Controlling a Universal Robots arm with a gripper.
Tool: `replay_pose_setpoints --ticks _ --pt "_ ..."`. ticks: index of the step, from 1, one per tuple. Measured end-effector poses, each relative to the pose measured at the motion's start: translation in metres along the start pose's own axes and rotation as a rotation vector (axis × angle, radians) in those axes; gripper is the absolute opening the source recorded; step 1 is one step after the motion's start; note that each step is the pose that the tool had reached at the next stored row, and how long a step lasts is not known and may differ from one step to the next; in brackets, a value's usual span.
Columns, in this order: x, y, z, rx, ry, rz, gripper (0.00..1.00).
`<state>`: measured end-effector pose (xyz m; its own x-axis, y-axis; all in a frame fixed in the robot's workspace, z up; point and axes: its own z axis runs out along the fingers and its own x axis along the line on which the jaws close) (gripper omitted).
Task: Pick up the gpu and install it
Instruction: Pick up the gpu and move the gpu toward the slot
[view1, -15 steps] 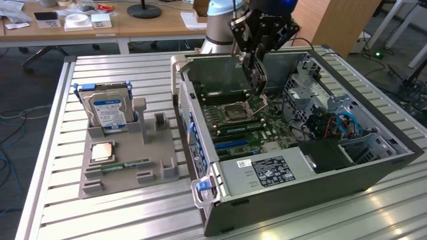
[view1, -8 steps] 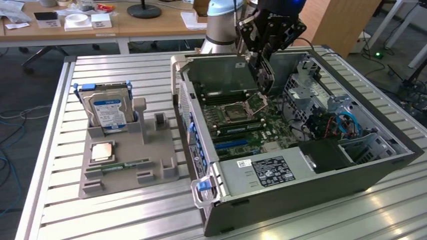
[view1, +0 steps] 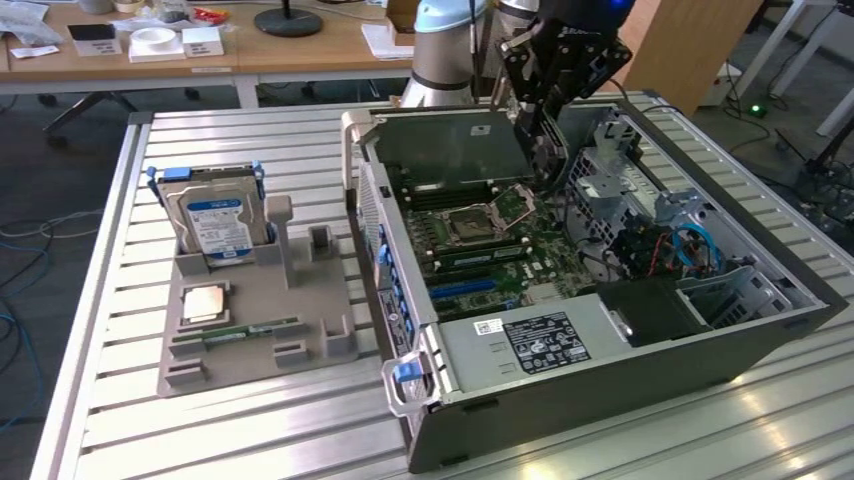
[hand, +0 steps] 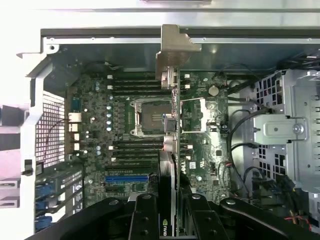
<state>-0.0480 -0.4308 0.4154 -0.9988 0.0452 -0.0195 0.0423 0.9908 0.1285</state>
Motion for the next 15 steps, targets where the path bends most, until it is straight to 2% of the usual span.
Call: replay_pose_setpoints --ticks 8,15 --pt "-0.024 0.0012 0.0007 -0.0006 0.0 0.0 0.26" --pt "-0.039 0.002 0.001 -0.0007 0.0 0.0 0.26"
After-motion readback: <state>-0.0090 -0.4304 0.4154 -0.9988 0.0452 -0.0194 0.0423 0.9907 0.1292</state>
